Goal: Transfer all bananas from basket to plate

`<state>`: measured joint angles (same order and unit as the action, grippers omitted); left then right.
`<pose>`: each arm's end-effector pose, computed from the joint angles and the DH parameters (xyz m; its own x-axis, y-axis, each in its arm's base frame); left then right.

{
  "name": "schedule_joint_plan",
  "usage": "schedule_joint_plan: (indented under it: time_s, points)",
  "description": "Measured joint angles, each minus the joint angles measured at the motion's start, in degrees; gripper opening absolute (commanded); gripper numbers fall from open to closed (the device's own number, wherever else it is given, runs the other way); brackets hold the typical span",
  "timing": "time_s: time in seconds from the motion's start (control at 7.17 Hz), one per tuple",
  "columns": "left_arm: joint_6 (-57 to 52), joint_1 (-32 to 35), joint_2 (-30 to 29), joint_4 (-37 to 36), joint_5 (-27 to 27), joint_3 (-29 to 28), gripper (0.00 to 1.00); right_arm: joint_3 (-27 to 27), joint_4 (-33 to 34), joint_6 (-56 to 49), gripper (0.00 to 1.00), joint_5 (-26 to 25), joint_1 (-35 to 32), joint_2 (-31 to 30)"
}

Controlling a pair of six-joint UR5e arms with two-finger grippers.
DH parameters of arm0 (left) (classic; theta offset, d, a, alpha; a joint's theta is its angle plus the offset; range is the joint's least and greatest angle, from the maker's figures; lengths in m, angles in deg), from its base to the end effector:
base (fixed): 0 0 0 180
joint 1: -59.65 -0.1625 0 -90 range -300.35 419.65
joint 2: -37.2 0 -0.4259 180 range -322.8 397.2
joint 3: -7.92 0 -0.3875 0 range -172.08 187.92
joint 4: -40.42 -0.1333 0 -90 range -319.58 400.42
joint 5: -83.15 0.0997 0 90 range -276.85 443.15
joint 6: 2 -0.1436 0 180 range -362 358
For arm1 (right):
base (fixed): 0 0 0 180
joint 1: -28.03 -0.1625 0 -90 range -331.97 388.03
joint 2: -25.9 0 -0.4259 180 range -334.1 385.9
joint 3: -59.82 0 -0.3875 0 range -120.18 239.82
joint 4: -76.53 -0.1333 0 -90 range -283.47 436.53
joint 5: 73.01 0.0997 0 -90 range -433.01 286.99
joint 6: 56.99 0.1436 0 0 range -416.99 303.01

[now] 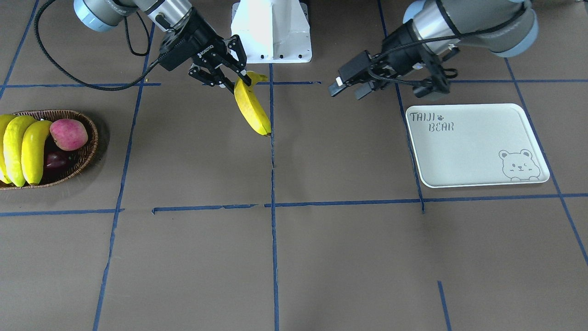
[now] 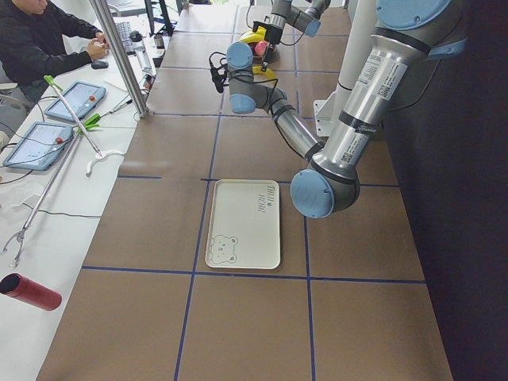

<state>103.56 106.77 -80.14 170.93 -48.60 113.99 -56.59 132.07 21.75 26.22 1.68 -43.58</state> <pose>0.3767 -0.4611 0.1867 0.0436 -0.3411 -0.9390 0.1119 0.9357 -0.3347 -0.4609 -0.3514 0.2009 0.1894 -0.1213 0.9744 -0.2641 0.9495 0.1695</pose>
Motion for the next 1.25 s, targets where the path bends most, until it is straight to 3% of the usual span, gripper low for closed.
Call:
schedule_joint_plan:
  time_s: [0.42, 1.12, 1.25]
  points:
    - [1.5, -6.0, -3.6, -0.1, 5.4, -2.8, 0.96, -0.1, 0.0, 0.1, 0.01, -2.0, 1.9, 1.7]
    - [5.6, -10.6, -9.1, 0.0, 11.9, -7.5, 0.95, -0.3, -0.1, 0.1, 0.02, -3.6, 3.2, 1.9]
    - [5.6, -11.4, -9.2, 0.1, 12.7, -7.6, 0.85, -0.5, -0.1, 0.1, 0.02, -3.5, 3.2, 1.9]
